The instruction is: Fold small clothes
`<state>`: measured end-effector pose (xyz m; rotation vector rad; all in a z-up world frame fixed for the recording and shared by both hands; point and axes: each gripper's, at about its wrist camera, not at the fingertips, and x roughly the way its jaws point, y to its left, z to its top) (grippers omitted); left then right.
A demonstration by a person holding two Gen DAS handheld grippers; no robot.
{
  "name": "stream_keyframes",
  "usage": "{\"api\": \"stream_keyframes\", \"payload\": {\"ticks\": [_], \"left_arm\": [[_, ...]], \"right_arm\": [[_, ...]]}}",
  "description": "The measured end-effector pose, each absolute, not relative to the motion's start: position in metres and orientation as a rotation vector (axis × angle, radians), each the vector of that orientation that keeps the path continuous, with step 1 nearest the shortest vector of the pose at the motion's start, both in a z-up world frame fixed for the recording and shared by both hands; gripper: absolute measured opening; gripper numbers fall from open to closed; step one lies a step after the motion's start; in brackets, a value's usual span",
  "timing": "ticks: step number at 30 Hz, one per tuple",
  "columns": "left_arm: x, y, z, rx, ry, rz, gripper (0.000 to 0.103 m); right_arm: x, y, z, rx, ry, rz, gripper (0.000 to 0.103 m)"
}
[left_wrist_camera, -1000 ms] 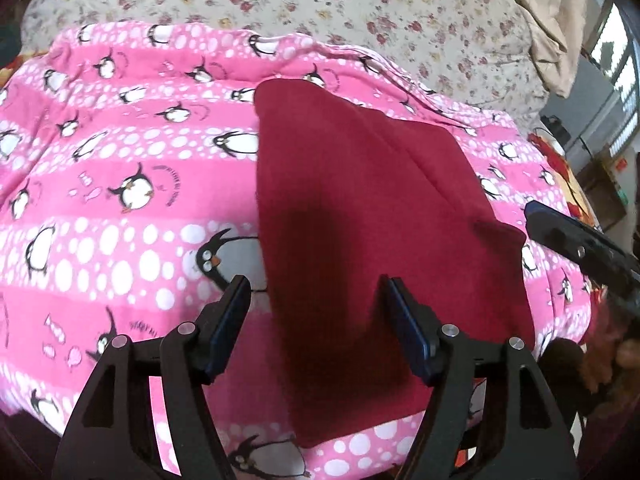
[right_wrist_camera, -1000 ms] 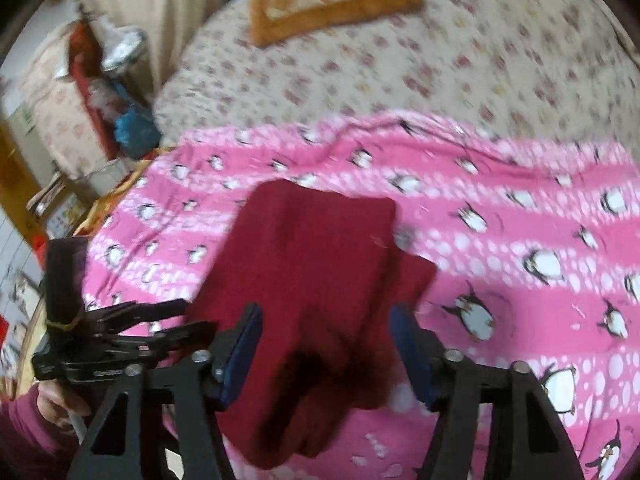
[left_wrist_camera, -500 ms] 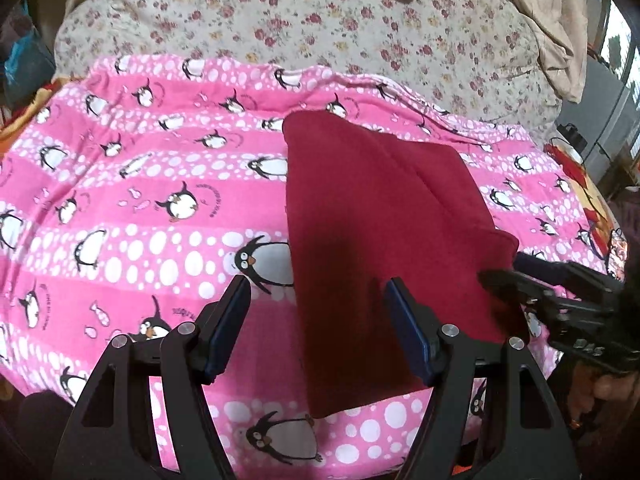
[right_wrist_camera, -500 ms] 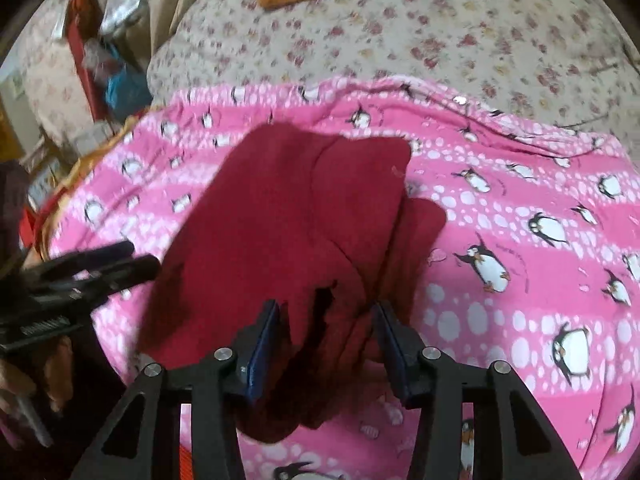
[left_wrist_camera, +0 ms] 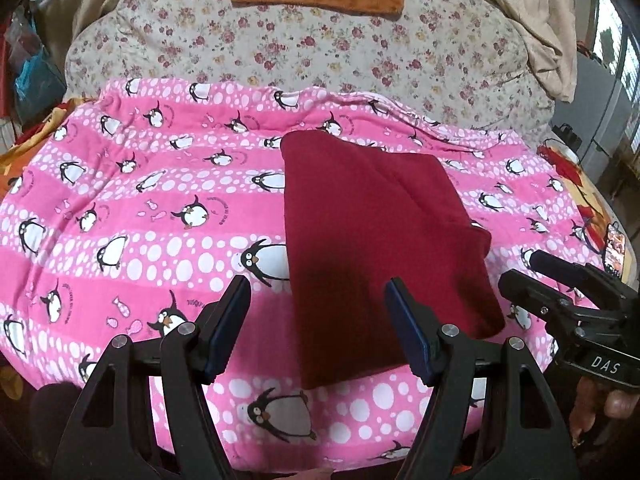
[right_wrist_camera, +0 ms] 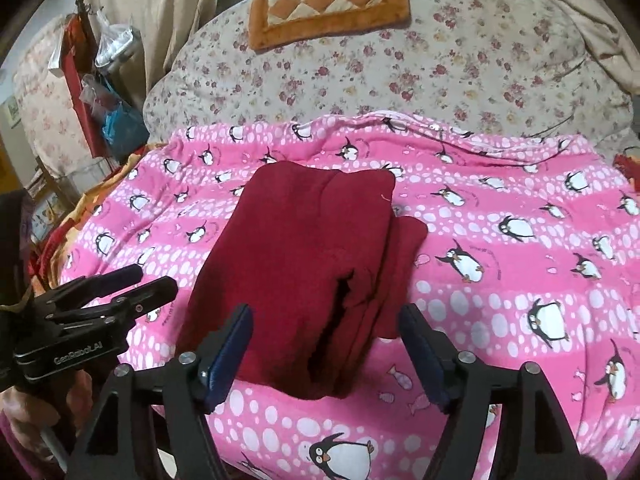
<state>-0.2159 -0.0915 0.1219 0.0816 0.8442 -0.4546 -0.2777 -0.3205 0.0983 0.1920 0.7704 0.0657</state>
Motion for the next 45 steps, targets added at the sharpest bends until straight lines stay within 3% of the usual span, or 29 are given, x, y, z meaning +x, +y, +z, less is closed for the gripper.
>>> {"api": "stream_keyframes", "payload": {"ticks": [3, 8, 45], "left_arm": [[-0.221, -0.089, 0.126, 0.079, 0.829, -0.452, 0.070], [-0.222, -0.085, 0.131, 0.078, 0.802, -0.441, 0.070], [-0.199, -0.091, 0.113, 0.079, 0.832, -0.424, 0.070]], "right_arm": [[-0.281, -0.314, 0.105, 0.176, 0.759, 0.060, 0.075], [-0.281, -0.301, 0.115, 0.144, 0.727, 0.053, 0.086], [-0.247, -0.292, 0.092, 0.149, 0.810, 0.011, 0.086]]}}
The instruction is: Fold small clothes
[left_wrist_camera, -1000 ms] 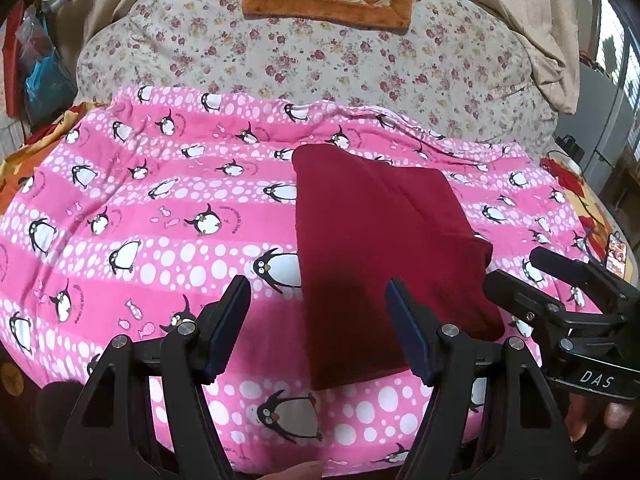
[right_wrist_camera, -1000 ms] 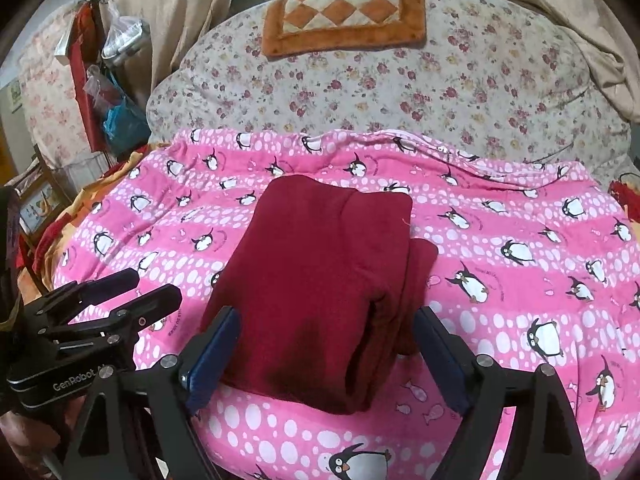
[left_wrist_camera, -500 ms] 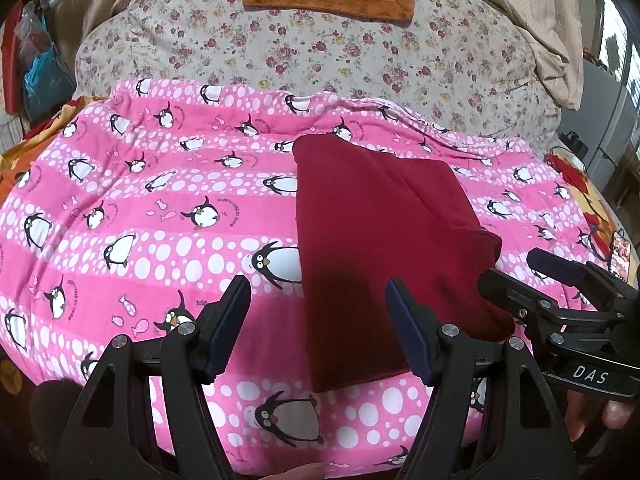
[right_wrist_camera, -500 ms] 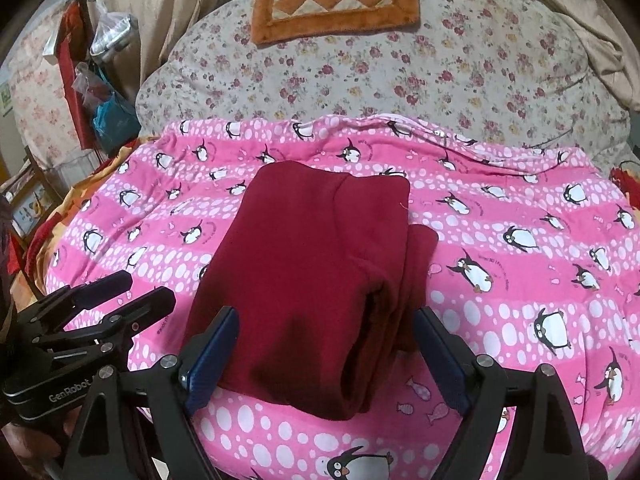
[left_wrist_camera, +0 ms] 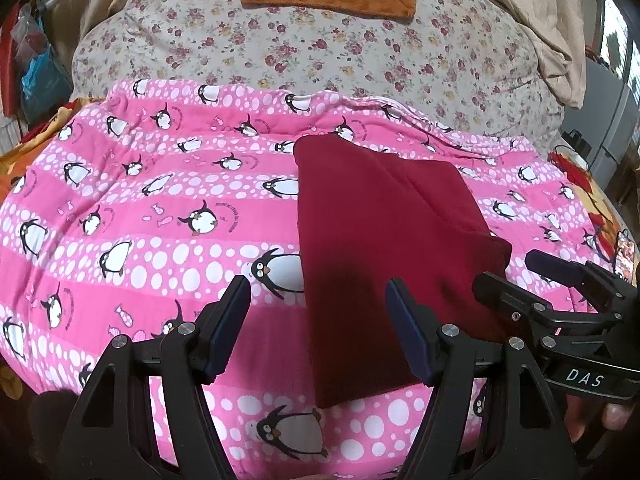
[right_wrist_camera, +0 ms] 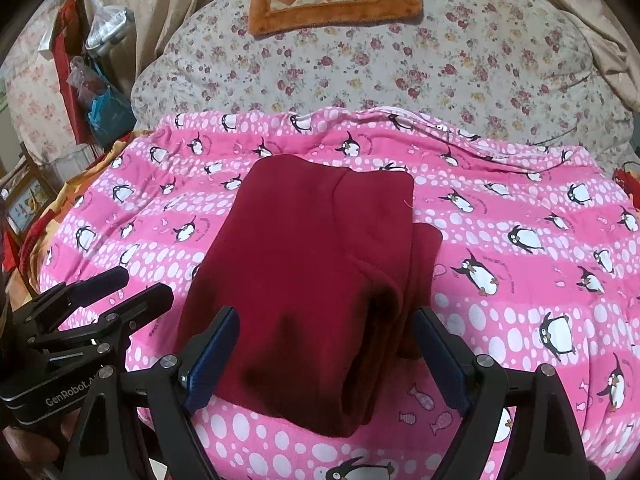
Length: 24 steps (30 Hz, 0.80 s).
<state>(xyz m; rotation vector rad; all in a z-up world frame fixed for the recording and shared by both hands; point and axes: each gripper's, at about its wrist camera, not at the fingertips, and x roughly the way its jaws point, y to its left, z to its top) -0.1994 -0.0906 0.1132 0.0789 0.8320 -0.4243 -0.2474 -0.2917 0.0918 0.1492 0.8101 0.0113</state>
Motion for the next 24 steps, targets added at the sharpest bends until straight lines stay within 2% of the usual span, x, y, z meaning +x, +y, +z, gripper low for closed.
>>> {"api": "stream_keyframes", "payload": {"ticks": [24], "left_arm": [[-0.164, -0.099, 0.101, 0.080, 0.870, -0.406, 0.070]], "right_arm": [[-0.214, -0.297, 0.084, 0.170, 0.851, -0.008, 0.086]]}}
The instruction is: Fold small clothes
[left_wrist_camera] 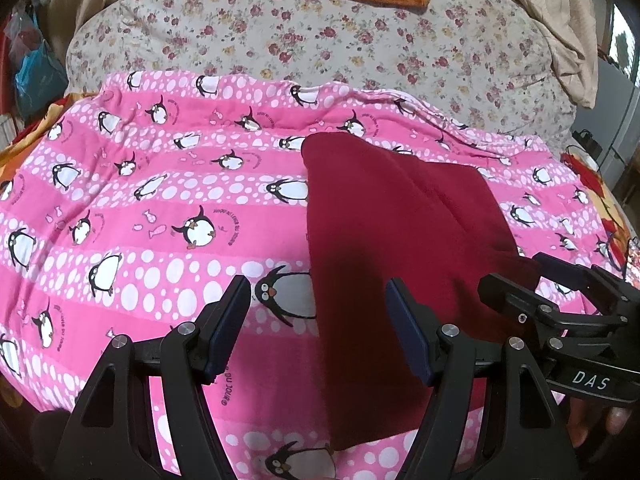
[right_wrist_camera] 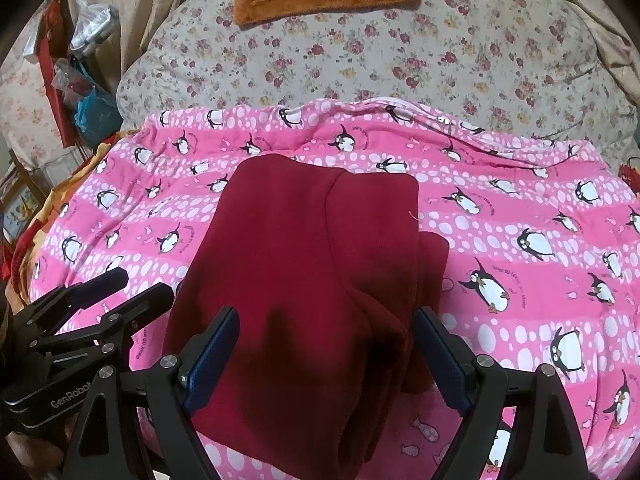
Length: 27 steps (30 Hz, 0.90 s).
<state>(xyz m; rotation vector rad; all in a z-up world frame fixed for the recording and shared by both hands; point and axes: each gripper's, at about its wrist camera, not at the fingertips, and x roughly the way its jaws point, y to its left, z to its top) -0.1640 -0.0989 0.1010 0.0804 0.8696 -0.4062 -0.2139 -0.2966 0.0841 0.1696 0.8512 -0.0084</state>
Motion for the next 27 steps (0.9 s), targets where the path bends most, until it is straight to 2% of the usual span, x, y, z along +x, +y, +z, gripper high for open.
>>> {"api": "stream_keyframes", "payload": {"ticks": [27], "left_arm": [[-0.140, -0.100, 0.086, 0.075, 0.914, -0.375, 0.070]], "right_arm": [[-0.196, -0.306, 0.065, 0.218, 0.862, 0.002, 0.086]]}}
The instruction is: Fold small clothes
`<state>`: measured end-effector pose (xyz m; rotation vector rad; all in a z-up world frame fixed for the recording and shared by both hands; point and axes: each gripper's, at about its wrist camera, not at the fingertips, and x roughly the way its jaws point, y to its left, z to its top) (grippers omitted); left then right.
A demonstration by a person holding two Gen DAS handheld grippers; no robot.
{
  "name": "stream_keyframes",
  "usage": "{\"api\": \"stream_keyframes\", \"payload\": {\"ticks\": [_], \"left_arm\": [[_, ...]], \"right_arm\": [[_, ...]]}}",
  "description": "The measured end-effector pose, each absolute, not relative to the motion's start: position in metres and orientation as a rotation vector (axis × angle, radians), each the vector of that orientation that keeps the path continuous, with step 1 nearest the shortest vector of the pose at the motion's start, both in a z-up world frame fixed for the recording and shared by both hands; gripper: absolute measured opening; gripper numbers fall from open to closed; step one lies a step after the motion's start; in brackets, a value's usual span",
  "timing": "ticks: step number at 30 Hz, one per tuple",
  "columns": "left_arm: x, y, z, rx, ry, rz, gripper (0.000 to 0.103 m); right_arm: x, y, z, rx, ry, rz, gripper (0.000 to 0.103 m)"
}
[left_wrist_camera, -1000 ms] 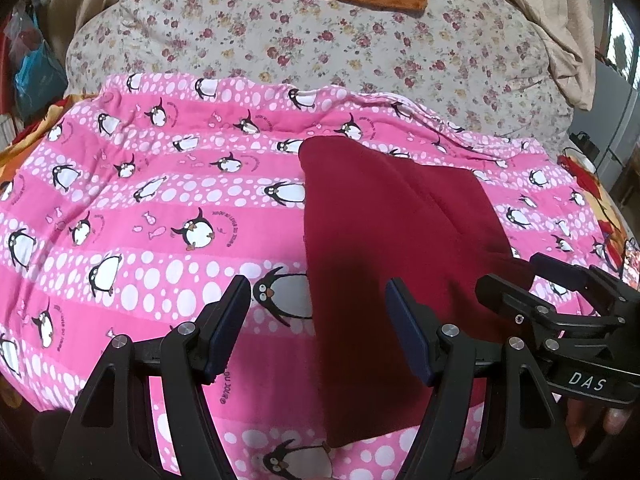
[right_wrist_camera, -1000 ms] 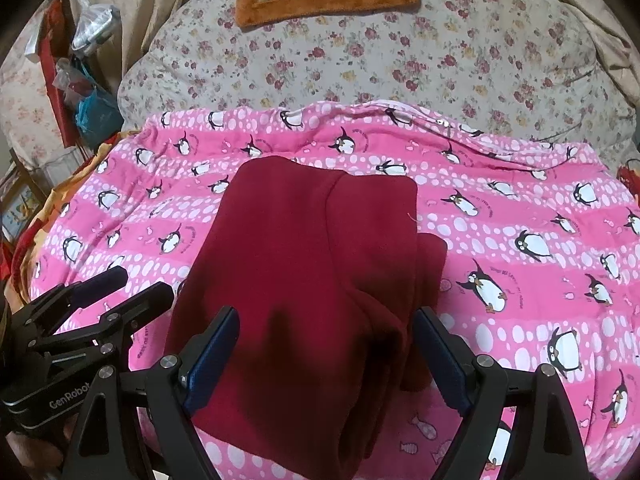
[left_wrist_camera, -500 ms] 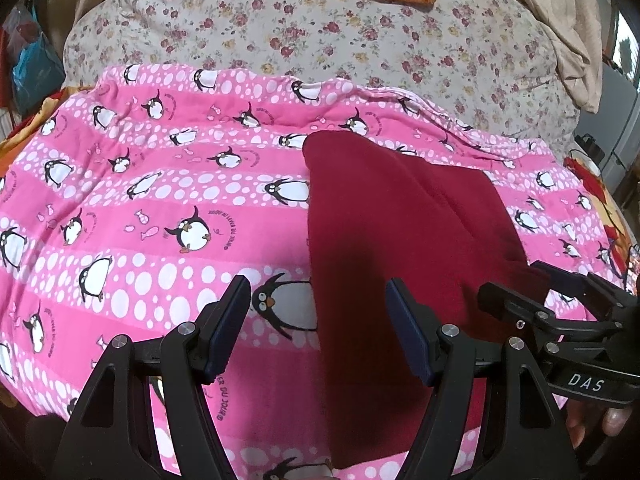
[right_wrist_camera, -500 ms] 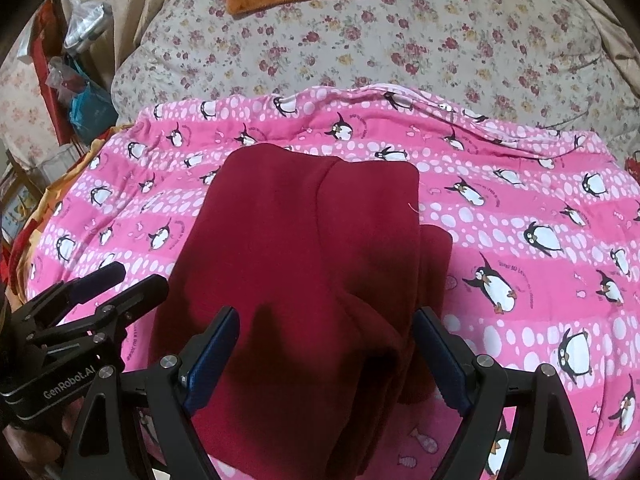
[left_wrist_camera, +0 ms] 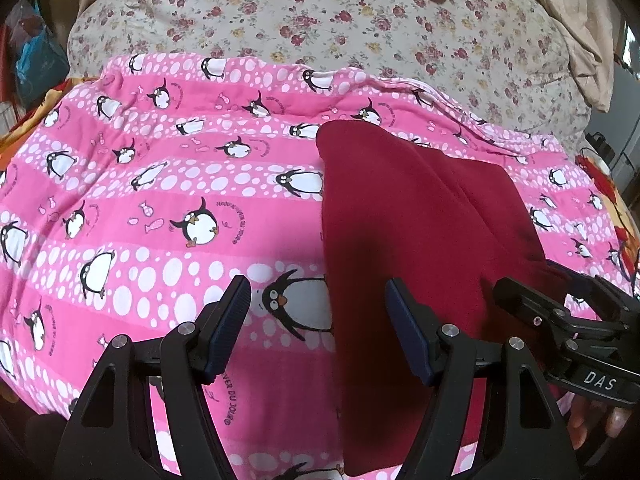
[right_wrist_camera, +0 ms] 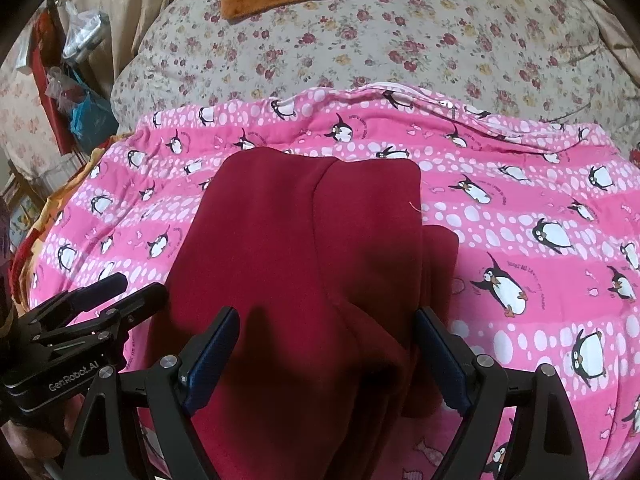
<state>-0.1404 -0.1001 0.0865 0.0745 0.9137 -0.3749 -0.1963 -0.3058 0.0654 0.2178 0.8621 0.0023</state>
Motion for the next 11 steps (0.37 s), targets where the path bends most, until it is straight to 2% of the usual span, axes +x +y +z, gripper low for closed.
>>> {"api": "stream_keyframes", "payload": {"ticks": [11], "left_arm": [[-0.137, -0.099, 0.096, 0.077, 0.874, -0.401, 0.070]], "right_arm": [[-0.200, -0.317, 0.075, 0.216, 0.850, -0.025, 0.086]]}}
